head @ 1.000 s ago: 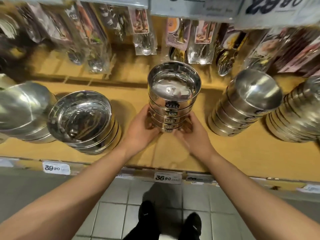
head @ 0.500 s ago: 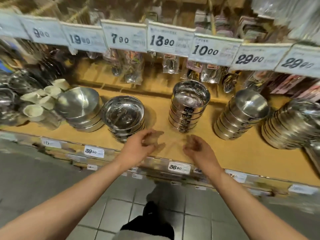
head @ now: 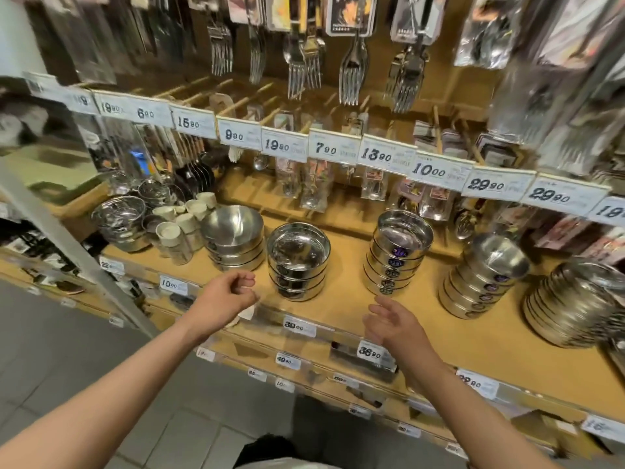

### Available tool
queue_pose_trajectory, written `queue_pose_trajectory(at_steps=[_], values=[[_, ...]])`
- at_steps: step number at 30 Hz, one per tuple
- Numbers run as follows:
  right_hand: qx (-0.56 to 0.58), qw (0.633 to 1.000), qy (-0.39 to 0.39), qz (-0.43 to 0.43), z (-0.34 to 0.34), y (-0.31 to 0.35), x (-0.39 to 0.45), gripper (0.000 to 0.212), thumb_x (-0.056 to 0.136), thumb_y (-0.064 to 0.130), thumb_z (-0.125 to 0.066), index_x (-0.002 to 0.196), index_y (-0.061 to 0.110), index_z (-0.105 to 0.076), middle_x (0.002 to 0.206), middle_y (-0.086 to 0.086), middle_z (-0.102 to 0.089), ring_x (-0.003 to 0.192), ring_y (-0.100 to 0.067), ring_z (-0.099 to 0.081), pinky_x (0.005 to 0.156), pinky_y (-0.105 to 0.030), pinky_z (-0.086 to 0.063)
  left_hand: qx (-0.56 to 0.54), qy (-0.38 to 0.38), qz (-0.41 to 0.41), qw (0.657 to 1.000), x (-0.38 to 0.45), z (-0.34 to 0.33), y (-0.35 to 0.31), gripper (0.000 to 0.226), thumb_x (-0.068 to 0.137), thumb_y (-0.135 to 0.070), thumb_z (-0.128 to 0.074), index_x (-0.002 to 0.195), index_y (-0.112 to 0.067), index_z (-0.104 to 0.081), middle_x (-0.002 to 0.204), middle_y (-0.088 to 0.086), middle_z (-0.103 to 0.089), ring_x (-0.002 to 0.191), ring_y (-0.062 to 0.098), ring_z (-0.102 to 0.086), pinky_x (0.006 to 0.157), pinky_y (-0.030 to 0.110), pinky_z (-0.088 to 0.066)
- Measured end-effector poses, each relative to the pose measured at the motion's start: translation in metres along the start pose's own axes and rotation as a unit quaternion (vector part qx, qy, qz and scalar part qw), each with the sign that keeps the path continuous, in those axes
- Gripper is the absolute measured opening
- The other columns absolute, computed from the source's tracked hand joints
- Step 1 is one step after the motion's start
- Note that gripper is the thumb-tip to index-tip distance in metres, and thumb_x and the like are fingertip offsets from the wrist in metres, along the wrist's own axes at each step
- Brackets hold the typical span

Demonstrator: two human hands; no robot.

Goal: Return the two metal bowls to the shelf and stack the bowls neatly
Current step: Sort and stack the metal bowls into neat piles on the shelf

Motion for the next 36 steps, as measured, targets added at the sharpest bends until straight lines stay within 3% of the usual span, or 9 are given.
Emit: queue_pose_trajectory(at_steps=[12,16,20,23,26,28,30,32,36], values=[[-0.015,0.999,-0.028,-0.020,-0.075,0.005,0.060,0.061,0.093,0.018,-0.071,0.148,0.016,-0.046,0.127,0.006,-0.061,0.119,-0.016,-0.062,0.109,-0.046,-0.049,-0.054,0.061,0.006,0.997,0.075,0.042,0.027,0.038,0.084,0.004,-0.071,0.106,-0.025,-0.063,0.097,-0.003,-0.061,0.087,0.009,-0.059,0.081,0.016,-0.050],[0.015,0.998,-0.056,-0.031,-0.111,0.000,0.078,0.073,0.090,0.021,-0.076,0.153,0.024,-0.039,0.123,0.014,-0.060,0.119,-0.018,-0.062,0.109,-0.048,-0.048,0.012,0.122,-0.008,0.992,0.103,0.042,0.033,0.050,0.084,-0.003,-0.073,0.125,-0.027,-0.057,0.115,-0.011,-0.062,0.106,0.005,-0.059,0.085,0.011,-0.047],[0.113,0.987,-0.094,-0.061,-0.126,-0.003,0.077,0.077,0.085,0.034,-0.078,0.150,0.043,-0.038,0.138,0.012,-0.054,0.105,-0.007,-0.071,0.089,-0.036,-0.058,0.010,0.232,-0.024,0.972,0.119,0.026,0.026,0.067,0.073,-0.024,-0.080,0.126,-0.049,-0.047,0.114,-0.033,-0.060,0.106,-0.003,-0.060,0.080,0.006,-0.049],[0.211,0.968,-0.094,-0.094,-0.129,-0.006,0.076,0.060,0.098,0.034,-0.063,0.149,0.052,-0.036,0.133,0.004,-0.061,0.113,-0.035,-0.070,0.072,-0.040,-0.063,-0.040,0.271,-0.014,0.962,0.127,0.015,0.019,0.061,0.062,-0.049,-0.072,0.111,-0.075,-0.046,0.108,-0.052,-0.057,0.105,-0.011,-0.059,0.087,0.022,-0.054],[0.248,0.956,-0.123,-0.093,-0.131,-0.002,0.080,0.052,0.105,0.038,-0.049,0.153,0.046,-0.033,0.154,0.003,-0.042,0.145,-0.033,-0.040,0.087,-0.046,-0.062,-0.189,0.263,0.094,0.941,0.144,-0.003,0.028,0.053,0.097,-0.027,-0.059,0.146,-0.039,-0.043,0.150,-0.006,-0.052,0.134,0.020,-0.052,0.115,0.052,-0.039],[0.254,0.954,-0.129,-0.091,-0.133,0.000,0.087,0.050,0.106,0.042,-0.042,0.155,0.044,-0.031,0.152,0.008,-0.038,0.135,-0.025,-0.048,0.092,-0.051,-0.059,-0.214,0.281,0.101,0.930,0.152,-0.012,0.033,0.046,0.104,-0.042,-0.045,0.149,-0.034,-0.044,0.154,0.001,-0.049,0.141,0.022,-0.046,0.118,0.054,-0.033],[0.252,0.955,-0.125,-0.094,-0.136,0.000,0.094,0.048,0.107,0.047,-0.038,0.154,0.044,-0.032,0.140,0.014,-0.043,0.112,-0.011,-0.057,0.097,-0.052,-0.056,-0.187,0.295,0.099,0.932,0.155,-0.017,0.033,0.045,0.095,-0.065,-0.042,0.134,-0.049,-0.057,0.141,-0.013,-0.061,0.133,0.010,-0.054,0.112,0.048,-0.041],[0.242,0.958,-0.118,-0.100,-0.138,-0.001,0.100,0.043,0.106,0.052,-0.036,0.146,0.043,-0.045,0.135,0.018,-0.054,0.116,-0.015,-0.059,0.092,-0.046,-0.058,-0.171,0.289,0.099,0.937,0.159,-0.022,0.035,0.032,0.088,-0.071,-0.041,0.107,-0.065,-0.065,0.115,-0.029,-0.070,0.112,-0.004,-0.063,0.093,0.034,-0.054],[0.235,0.960,-0.110,-0.105,-0.145,-0.003,0.106,0.042,0.103,0.056,-0.036,0.131,0.036,-0.060,0.136,0.003,-0.062,0.122,-0.019,-0.058,0.077,-0.034,-0.058,-0.169,0.282,0.103,0.939,0.162,-0.030,0.031,0.028,0.092,-0.066,-0.042,0.096,-0.062,-0.069,0.106,-0.024,-0.074,0.109,0.002,-0.064,0.074,0.021,-0.058]])
Point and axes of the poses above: each hand's wrist, its own x-axis towards the middle knuckle, its own z-axis out of the back of the hand, y = z × x, the point moved 4 cm from there along x, towards the middle knuckle
